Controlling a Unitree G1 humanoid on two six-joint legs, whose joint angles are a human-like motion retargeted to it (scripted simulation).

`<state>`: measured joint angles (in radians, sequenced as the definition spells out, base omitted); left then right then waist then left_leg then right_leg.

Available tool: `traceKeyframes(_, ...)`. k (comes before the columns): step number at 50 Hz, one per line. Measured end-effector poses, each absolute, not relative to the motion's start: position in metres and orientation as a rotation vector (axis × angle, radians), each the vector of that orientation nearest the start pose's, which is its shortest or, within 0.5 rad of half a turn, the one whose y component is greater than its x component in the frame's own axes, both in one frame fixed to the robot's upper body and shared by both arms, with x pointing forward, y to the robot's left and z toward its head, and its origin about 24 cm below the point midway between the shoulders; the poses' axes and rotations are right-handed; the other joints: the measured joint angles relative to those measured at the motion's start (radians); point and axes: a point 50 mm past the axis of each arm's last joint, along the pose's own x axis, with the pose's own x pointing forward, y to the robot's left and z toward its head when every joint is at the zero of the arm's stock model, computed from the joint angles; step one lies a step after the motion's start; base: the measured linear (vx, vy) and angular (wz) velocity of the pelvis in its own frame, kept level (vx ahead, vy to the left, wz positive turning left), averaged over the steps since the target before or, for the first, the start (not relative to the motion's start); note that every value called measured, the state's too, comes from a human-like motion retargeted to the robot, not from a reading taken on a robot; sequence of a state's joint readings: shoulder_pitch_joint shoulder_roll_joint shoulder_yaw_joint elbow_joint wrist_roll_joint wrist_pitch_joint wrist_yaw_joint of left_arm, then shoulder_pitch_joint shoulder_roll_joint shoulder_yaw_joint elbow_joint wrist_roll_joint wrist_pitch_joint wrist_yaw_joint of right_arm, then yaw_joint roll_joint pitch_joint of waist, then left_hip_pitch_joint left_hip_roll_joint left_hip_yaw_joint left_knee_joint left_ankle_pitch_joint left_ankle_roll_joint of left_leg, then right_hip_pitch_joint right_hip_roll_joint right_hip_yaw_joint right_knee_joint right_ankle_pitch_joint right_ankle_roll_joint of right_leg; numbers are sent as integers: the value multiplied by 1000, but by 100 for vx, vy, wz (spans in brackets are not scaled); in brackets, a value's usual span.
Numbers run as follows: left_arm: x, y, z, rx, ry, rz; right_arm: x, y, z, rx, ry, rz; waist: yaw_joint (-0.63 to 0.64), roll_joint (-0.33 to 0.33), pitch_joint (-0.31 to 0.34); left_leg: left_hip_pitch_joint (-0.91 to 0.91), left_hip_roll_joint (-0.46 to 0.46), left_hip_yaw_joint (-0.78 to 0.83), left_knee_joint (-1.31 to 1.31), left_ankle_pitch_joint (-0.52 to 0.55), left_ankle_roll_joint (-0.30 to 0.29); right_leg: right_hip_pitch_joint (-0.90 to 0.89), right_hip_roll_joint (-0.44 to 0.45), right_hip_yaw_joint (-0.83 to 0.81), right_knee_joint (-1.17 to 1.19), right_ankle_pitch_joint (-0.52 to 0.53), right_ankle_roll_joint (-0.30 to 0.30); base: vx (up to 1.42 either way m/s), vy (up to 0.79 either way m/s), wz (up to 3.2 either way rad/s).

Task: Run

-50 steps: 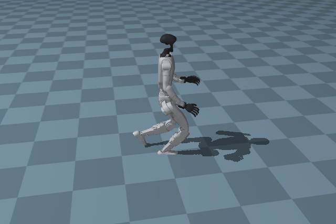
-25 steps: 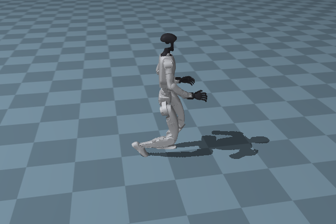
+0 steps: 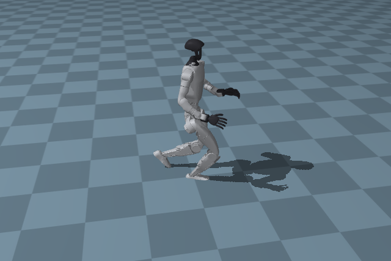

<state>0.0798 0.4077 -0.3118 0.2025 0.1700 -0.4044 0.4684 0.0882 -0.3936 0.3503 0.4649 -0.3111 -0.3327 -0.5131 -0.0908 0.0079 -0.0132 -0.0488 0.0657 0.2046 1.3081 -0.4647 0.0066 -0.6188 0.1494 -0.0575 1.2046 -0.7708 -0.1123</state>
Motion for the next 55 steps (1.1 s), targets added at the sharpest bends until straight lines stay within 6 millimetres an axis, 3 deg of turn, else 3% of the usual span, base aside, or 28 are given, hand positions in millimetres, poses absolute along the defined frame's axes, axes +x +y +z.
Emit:
traceKeyframes(3, 204, 181, 0, 499, -97, 23, 224, -186, -20, -712, -44, -65, 60, 8, 21, -149, 108, -10, 267, 5, 61, 49, 37, -5, 36, -61, -54, -6, -7, -24)
traceKeyframes(7, 187, 193, -8, 511, -24, 25, 263, -174, 20, -733, -220, -90, 160, -6, 26, -426, 176, -23, 413, -176, 180, 115, 66, 33, 3, -101, -63, -3, -2, -14)
traceKeyframes(10, 169, 205, -9, 498, 21, 47, 280, -165, 45, -704, -322, -99, 212, -49, 9, -603, 108, -9, 280, -267, 208, 190, 34, 75, -45, -97, -21, 1, 4, 6)
traceKeyframes(14, 151, 219, -10, 486, 64, 79, 284, -157, 59, -661, -383, -78, 222, -149, -16, -698, -105, 32, -112, -272, 181, 304, -111, 98, -79, -53, 83, 5, 7, 51)
traceKeyframes(17, 147, 222, -9, 476, 72, 106, 279, -155, 55, -659, -369, -51, 205, -224, -26, -681, -262, 48, -312, -247, 185, 368, -237, 101, -22, -16, 157, 5, 7, 41)
traceKeyframes(22, 162, 215, 3, 498, -29, 139, 255, -151, 15, -678, -216, 35, 157, -264, -25, -602, -348, 58, -216, -293, 251, 343, -374, 81, 283, 170, 217, -2, 2, -19)
traceKeyframes(25, 191, 208, 22, 548, -173, 166, 239, -153, -10, -706, -112, 64, 104, -275, -2, -498, -357, 60, -207, -364, 255, 205, -457, 85, 491, 188, 164, -5, 0, -46)
traceKeyframes(28, 221, 202, 43, 589, -304, 188, 221, -163, -28, -738, -32, 83, 31, -267, 2, -342, -385, 49, -306, -384, 255, 26, -491, 108, 537, 86, 104, 0, 6, -45)
traceKeyframes(30, 234, 198, 56, 591, -369, 197, 209, -173, -34, -744, 3, 89, -9, -235, -1, -214, -381, 34, -401, -363, 229, -67, -457, 99, 460, 31, 87, 6, 5, -61)
traceKeyframes(33, 243, 188, 68, 562, -444, 169, 190, -186, -38, -729, 49, 86, -36, -136, -14, -60, -280, 14, -455, -301, 126, -129, -303, 30, 194, -3, 85, 10, -4, -72)
traceKeyframes(36, 240, 175, 69, 532, -481, 98, 177, -196, -37, -710, 68, 61, -39, -46, -43, -14, -160, -14, -362, -176, 33, -135, -131, -1, -68, 12, 96, 4, -10, -43)
traceKeyframes(38, 233, 168, 64, 519, -470, 50, 176, -196, -32, -694, 50, 42, -31, -15, -50, -19, -96, -28, -210, -80, 6, -123, -63, -7, -87, 24, 76, -7, -8, -32)
traceKeyframes(40, 222, 164, 52, 516, -417, 7, 181, -193, -25, -684, 4, 27, -9, -2, -43, -46, -34, -30, -14, 4, 7, -99, -24, -12, -11, 4, 26, -9, -6, -35)
traceKeyframes(42, 212, 164, 38, 533, -338, -27, 197, -190, -11, -699, -76, 7, 34, 5, -19, -121, 41, -34, 204, 22, 40, -55, 5, -20, 66, -54, -32, -7, -6, -33)
traceKeyframes(45, 199, 173, 23, 574, -235, -42, 235, -181, 23, -756, -246, -29, 127, 17, 15, -337, 159, -51, 451, -93, 140, 13, 52, -20, 67, -102, -79, -8, -5, -36)
traceKeyframes(47, 188, 184, 18, 577, -181, -31, 254, -172, 46, -749, -353, -46, 186, 4, 8, -501, 166, -54, 453, -186, 187, 72, 60, 7, 20, -102, -68, -2, 0, -13)
traceKeyframes(50, 165, 203, 14, 564, -104, -3, 266, -161, 72, -677, -458, -54, 224, -76, -11, -654, 42, -9, 221, -259, 197, 200, -27, 52, -29, -79, 14, 8, 6, 62)
traceKeyframes(55, 144, 219, 9, 532, -30, 65, 257, -151, 77, -608, -495, 9, 201, -236, -57, -675, -285, 61, -402, -185, 134, 351, -284, 58, -9, 111, 203, 6, 8, 78)
